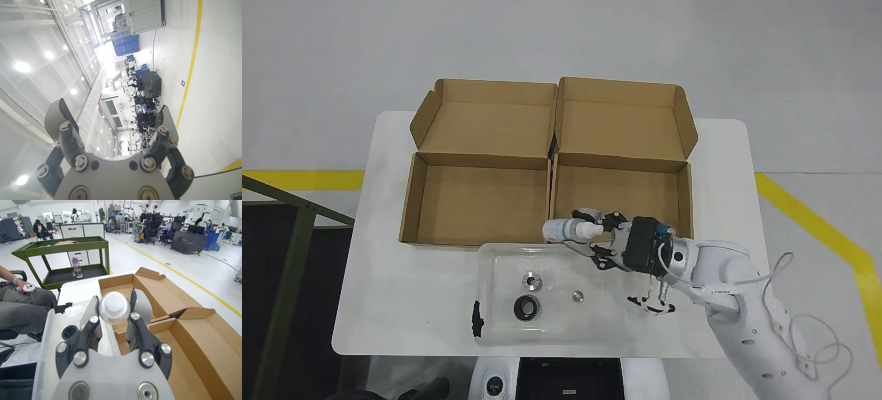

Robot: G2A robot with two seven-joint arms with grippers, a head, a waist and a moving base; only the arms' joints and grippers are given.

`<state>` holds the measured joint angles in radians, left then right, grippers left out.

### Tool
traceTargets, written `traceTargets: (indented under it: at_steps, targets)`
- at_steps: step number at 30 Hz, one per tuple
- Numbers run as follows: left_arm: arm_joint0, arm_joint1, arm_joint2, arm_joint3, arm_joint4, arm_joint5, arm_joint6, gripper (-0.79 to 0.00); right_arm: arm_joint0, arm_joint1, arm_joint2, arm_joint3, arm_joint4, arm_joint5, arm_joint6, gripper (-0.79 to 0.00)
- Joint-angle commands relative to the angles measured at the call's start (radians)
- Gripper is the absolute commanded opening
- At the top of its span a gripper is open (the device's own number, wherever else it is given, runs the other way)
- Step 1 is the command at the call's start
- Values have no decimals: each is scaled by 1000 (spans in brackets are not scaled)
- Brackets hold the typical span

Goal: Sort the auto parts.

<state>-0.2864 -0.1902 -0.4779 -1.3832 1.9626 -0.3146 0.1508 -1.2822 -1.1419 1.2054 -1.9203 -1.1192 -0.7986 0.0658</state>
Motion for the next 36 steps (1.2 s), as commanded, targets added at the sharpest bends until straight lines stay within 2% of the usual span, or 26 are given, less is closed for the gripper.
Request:
traceTargets:
  at_steps: [1,12,22,36]
  targets:
    - [0,0,0,0,0,0,0,0,9,0,8,5,16,14,-9,-785]
    - [0,0,0,0,0,0,0,0,70,-6,11,64,59,79,-13,-785]
    - [0,0,0,0,0,0,0,0,147,-8,-11,110,3,114,103,-785]
    - [0,0,0,0,0,0,0,0,288,-28,-109,314,-11,140,187,-785]
